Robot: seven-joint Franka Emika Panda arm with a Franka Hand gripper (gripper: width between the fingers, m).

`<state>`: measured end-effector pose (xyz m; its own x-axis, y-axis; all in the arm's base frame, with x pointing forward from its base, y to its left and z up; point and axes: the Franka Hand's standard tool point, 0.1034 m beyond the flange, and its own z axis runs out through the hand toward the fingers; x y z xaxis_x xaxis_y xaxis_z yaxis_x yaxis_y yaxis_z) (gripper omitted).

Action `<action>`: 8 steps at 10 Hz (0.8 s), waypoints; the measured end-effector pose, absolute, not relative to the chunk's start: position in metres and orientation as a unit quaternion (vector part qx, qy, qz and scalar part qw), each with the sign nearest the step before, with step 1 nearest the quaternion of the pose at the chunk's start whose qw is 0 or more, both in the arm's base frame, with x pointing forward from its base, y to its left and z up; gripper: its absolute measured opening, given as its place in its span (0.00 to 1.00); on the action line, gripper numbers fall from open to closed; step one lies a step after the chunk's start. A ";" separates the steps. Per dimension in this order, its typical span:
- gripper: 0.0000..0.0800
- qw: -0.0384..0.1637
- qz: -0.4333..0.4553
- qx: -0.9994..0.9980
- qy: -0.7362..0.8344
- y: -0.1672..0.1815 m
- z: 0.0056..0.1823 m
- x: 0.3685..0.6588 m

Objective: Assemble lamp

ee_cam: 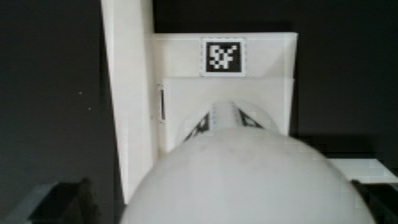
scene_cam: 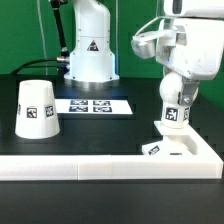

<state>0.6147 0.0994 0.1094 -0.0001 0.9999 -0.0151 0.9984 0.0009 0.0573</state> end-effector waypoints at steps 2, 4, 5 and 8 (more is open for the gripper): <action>0.72 0.025 0.015 0.712 0.701 0.099 0.109 0.615; 0.72 0.025 0.015 0.730 0.683 0.099 0.109 0.614; 0.72 0.022 0.018 0.758 0.652 0.099 0.109 0.614; 0.72 0.017 0.017 0.892 0.452 0.102 0.109 0.611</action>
Offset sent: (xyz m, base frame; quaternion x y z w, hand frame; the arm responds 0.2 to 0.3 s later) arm 0.0000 0.0000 0.0000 0.0000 0.0000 0.0000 1.0000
